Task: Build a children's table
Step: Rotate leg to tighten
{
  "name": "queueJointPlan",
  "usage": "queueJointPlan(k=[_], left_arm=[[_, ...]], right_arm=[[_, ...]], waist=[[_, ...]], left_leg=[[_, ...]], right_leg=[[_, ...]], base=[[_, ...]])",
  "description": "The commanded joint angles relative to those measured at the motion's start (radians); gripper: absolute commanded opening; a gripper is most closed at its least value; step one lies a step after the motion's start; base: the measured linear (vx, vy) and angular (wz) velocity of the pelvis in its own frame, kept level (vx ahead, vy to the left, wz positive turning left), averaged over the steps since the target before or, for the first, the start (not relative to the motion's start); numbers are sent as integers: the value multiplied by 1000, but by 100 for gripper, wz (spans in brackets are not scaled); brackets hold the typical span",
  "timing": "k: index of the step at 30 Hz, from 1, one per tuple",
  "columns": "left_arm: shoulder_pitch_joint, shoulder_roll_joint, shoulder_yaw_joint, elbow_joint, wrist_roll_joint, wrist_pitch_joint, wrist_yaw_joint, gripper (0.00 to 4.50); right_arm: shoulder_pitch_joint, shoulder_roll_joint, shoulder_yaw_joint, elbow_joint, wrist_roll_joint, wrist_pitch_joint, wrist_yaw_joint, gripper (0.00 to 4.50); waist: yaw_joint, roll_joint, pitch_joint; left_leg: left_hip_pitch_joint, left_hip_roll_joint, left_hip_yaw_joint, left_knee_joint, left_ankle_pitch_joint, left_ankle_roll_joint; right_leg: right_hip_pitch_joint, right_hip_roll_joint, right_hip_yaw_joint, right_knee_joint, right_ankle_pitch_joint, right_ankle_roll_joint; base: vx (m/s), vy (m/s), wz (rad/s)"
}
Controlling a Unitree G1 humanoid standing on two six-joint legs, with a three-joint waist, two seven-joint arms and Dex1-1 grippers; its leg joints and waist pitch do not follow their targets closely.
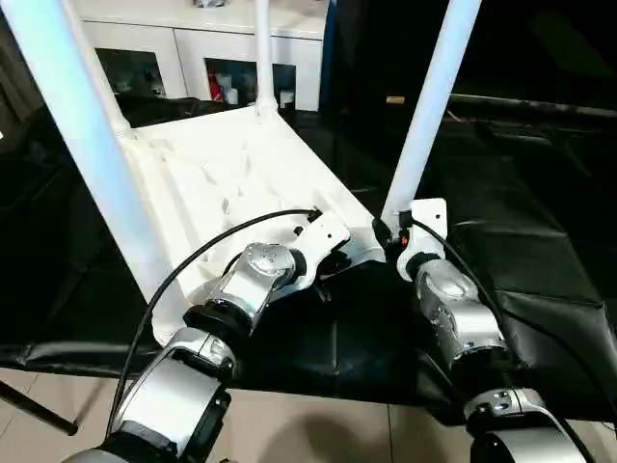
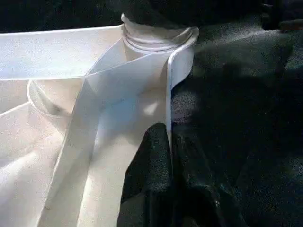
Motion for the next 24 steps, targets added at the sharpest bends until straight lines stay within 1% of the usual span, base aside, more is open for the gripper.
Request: queueJointPlan(k=[1, 2, 3, 4, 5, 6, 7, 8, 10, 11, 12, 13, 14, 15, 16, 17, 18, 19, 21, 22, 23, 24], left_arm=[[23, 13, 17, 8, -26, -53, -38, 0], [34, 36, 13, -5, -30, -55, -79, 0], [44, 52, 10, -16, -35, -64, -113, 0], [51, 65, 9, -25, -41, -65, -143, 0], [59, 79, 8, -35, -46, -68, -175, 0], [60, 81, 8, -37, -47, -69, -178, 0], [76, 105, 5, -62, -64, -81, -248, 0], [88, 118, 3, -86, -80, -80, -298, 0], [108, 138, 1, -129, -112, -74, -383, 0], [124, 157, -11, -169, -129, -45, -447, 0], [134, 172, -20, -195, -139, -28, -490, 0], [151, 198, -35, -236, -152, 7, -557, 0], [155, 203, -37, -243, -155, 13, -568, 0], [159, 208, -39, -251, -158, 20, -578, 0], [162, 210, -36, -255, -162, 23, -582, 0], [163, 210, -36, -256, -163, 23, -583, 0], [168, 213, -32, -260, -164, 20, -587, 0], [169, 214, -31, -260, -164, 18, -587, 0], [174, 217, -28, -269, -162, 19, -583, 0], [178, 220, -27, -281, -162, 26, -583, 0], [179, 221, -25, -286, -163, 30, -582, 0], [179, 221, -25, -286, -163, 30, -582, 0]], right_arm=[[18, -2, 91, -33, 34, 21, 183, 301], [28, -40, 105, -69, 50, 46, 260, 301], [37, -73, 115, -99, 60, 61, 316, 312], [45, -101, 124, -120, 68, 73, 363, 312], [54, -132, 131, -142, 80, 83, 414, 312], [55, -135, 132, -144, 81, 84, 418, 312], [66, -183, 136, -174, 97, 100, 484, 312], [70, -206, 138, -186, 103, 106, 513, 312], [74, -232, 136, -197, 104, 103, 552, 312], [76, -245, 132, -202, 109, 109, 577, 312], [77, -253, 131, -204, 109, 110, 596, 312], [77, -265, 133, -204, 107, 110, 619, 312], [78, -269, 136, -207, 110, 115, 628, 312], [80, -273, 139, -212, 115, 122, 639, 312], [81, -277, 145, -213, 114, 124, 649, 312], [82, -278, 146, -213, 115, 125, 650, 312], [84, -283, 158, -214, 116, 131, 669, 312], [84, -283, 162, -213, 118, 134, 676, 287], [87, -287, 172, -219, 119, 140, 691, 275], [88, -289, 174, -222, 117, 142, 698, 263], [89, -289, 175, -222, 115, 141, 704, 249], [89, -289, 175, -222, 115, 141, 704, 241]], waist=[[4, -15, -47], [4, -15, -46], [7, -15, -44], [7, -15, -44], [6, -14, -46], [6, -13, -46], [7, -16, -46], [7, -16, -46], [6, -14, -47], [6, -12, -49], [7, -10, -50], [10, -9, -51], [10, -9, -51], [17, -6, -52], [22, -5, -53], [24, -6, -52], [25, -6, -53], [27, -7, -52], [30, -10, -52], [30, -9, -52], [30, -12, -51], [31, -11, -51]], left_leg=[[7, 41, -23, -65, -200, 61], [8, 41, -23, -64, -202, 64], [9, 42, -24, -65, -210, 74], [7, 44, -24, -64, -208, 76], [7, 44, -23, -63, -206, 77], [7, 45, -24, -64, -202, 78], [7, 46, -24, -64, -193, 76], [7, 46, -24, -64, -193, 76], [5, 48, -24, -62, -177, 82], [8, 49, -22, -61, -174, 82], [9, 50, -22, -61, -167, 83], [9, 51, -20, -59, -143, 87], [9, 51, -20, -59, -143, 87], [12, 52, -16, -57, -128, 94], [11, 52, -15, -55, -111, 98], [10, 52, -16, -55, -109, 97], [10, 52, -16, -55, -109, 96], [11, 50, -15, -55, -120, 94], [9, 50, -16, -55, -130, 86], [10, 51, -16, -56, -132, 84], [9, 50, -15, -55, -128, 83], [9, 50, -16, -56, -127, 82]], right_leg=[[37, -70, 39, -84, -155, -202], [36, -70, 39, -85, -157, -203], [38, -69, 39, -86, -171, -201], [38, -71, 39, -86, -173, -202], [37, -71, 40, -84, -170, -205], [37, -72, 40, -83, -165, -208], [38, -71, 38, -82, -157, -218], [38, -71, 38, -82, -157, -218], [37, -72, 39, -75, -124, -235], [35, -72, 39, -73, -108, -246], [34, -71, 39, -70, -94, -254], [35, -69, 38, -64, -49, -267], [35, -69, 38, -64, -49, -267], [33, -67, 38, -60, -15, -279], [33, -65, 37, -55, 21, -284], [34, -66, 37, -54, 27, -284], [35, -67, 36, -53, 28, -284], [34, -67, 37, -56, 16, -281], [37, -70, 37, -58, -14, -271], [37, -71, 38, -58, -18, -269], [36, -69, 38, -59, -22, -266], [36, -70, 38, -59, -24, -265]], base=[[0, 0, 0], [0, 0, 0], [0, 0, 0], [0, 0, 0], [0, 0, 0], [0, 0, 0], [0, 0, 0], [0, 0, 0], [0, 0, 0], [0, 0, 0], [0, 0, 0], [0, 0, 0], [0, 0, 0], [0, 0, 0], [0, 0, 0], [0, 0, 0], [0, 0, 0], [0, 0, 0], [0, 0, 0], [0, 0, 0], [0, 0, 0], [0, 0, 0]])
